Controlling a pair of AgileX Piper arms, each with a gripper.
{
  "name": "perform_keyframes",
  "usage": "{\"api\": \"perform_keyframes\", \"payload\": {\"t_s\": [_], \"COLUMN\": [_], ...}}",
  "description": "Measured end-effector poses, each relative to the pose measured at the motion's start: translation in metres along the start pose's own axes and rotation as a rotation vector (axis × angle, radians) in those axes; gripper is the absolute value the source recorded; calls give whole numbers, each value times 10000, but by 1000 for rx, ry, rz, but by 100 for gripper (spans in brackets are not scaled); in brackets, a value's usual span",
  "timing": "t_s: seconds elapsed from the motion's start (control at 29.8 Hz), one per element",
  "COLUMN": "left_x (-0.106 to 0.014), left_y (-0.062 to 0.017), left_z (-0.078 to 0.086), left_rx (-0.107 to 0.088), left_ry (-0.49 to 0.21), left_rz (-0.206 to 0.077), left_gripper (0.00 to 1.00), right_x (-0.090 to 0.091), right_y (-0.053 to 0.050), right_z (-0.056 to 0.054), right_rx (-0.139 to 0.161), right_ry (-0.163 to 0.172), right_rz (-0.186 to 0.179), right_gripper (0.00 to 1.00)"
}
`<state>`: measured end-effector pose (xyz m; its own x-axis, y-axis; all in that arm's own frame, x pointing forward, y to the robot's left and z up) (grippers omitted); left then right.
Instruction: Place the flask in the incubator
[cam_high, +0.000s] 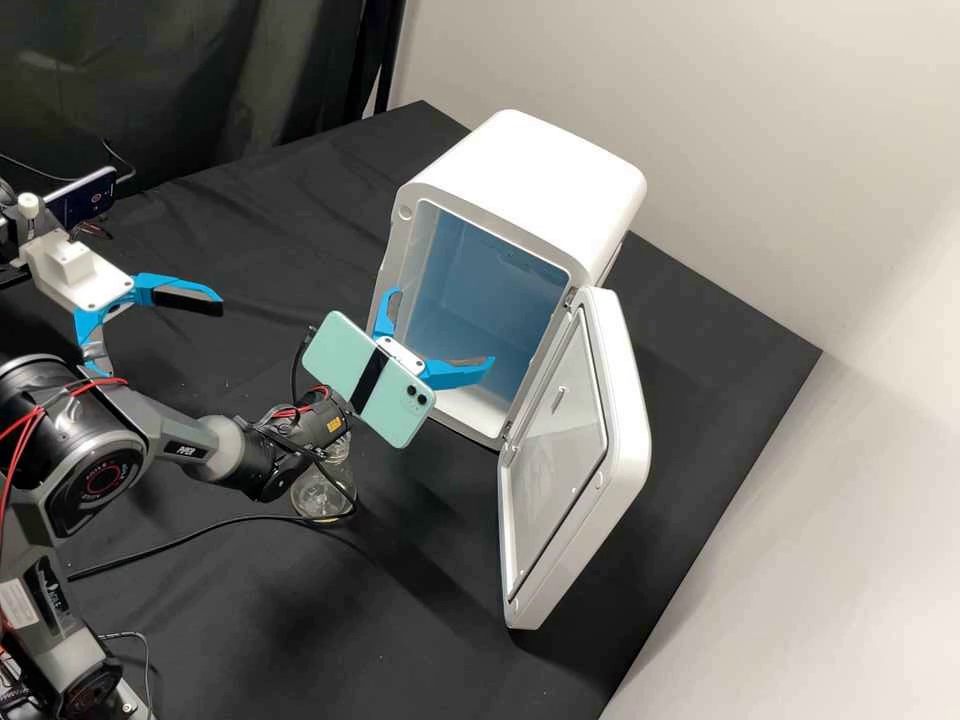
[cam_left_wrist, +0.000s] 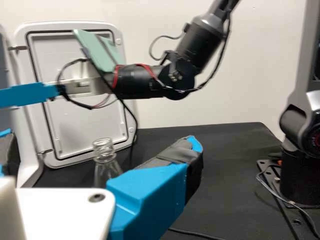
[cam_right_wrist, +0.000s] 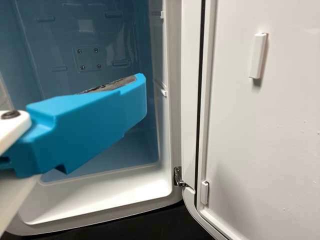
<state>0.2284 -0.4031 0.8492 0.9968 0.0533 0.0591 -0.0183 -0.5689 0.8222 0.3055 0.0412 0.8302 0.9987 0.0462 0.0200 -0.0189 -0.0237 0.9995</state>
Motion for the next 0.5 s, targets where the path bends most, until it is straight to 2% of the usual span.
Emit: {"api": "perform_keyframes", "payload": {"t_s": [0.2,0.3,0.4,0.5], "left_x": [-108,-169,-205,-216], "left_y": [2,-17,-82,-173], "left_z": [-161,-208,-235,-240], "left_rx": [-23,-13,-13,-29], "left_ry": [36,39,40,40], "left_rz": [18,15,-19,-58], "left_gripper": [100,100,100,100], "right_x": [0,0,0,0], "right_y": [0,0,0,0], "right_z": [0,0,0,0], "right_rx": [0,0,0,0], "right_ry": [0,0,0,0], "right_rz": [0,0,0,0], "right_gripper": [100,100,100,100]}}
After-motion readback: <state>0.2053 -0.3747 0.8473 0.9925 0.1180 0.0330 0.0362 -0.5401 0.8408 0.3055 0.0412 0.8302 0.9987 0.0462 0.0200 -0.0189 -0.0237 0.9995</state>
